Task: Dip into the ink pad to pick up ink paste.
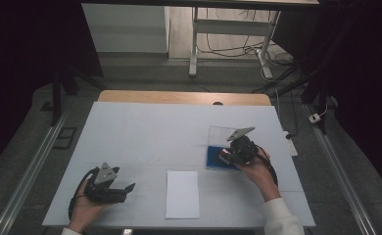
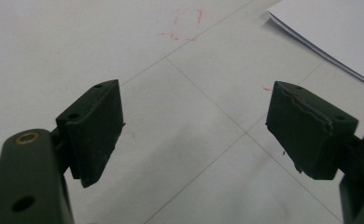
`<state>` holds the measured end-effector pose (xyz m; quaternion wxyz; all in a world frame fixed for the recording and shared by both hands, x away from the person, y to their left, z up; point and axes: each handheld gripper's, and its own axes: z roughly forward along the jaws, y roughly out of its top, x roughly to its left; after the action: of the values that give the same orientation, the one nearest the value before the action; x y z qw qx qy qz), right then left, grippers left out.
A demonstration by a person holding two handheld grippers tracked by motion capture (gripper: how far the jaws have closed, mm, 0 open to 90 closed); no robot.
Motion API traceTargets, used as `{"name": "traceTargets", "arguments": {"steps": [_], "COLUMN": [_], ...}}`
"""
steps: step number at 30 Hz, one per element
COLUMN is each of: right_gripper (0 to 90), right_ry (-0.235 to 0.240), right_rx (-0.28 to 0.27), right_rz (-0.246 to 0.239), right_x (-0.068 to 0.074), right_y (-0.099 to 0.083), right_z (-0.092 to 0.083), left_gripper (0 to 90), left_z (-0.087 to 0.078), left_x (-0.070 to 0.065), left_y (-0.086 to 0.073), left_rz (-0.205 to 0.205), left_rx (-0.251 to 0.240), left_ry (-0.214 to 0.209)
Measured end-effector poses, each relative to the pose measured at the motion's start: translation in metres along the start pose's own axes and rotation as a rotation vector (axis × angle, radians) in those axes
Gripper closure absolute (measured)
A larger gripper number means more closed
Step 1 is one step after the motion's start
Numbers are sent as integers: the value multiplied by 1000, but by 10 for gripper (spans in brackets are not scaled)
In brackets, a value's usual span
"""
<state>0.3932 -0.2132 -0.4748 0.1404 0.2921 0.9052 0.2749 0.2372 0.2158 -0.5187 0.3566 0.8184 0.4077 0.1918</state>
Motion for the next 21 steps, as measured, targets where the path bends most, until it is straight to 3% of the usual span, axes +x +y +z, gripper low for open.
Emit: {"name": "traceTargets", "arguments": {"steps": [14,21], "right_gripper": [706,701], "right_ry": [14,24], "right_rx": [-11,-52], "right_rz": [9,-27], "right_x": [-2,-2], "right_y": [-1,-3], "right_z": [-1,-10], "left_gripper": [192,192], "left_z": [0,-1], "left_x": [1,1], "left_y": [0,0], "left_rz": [-1,-1], "left_rx": [-2,-5], "left_ry": [3,4]}}
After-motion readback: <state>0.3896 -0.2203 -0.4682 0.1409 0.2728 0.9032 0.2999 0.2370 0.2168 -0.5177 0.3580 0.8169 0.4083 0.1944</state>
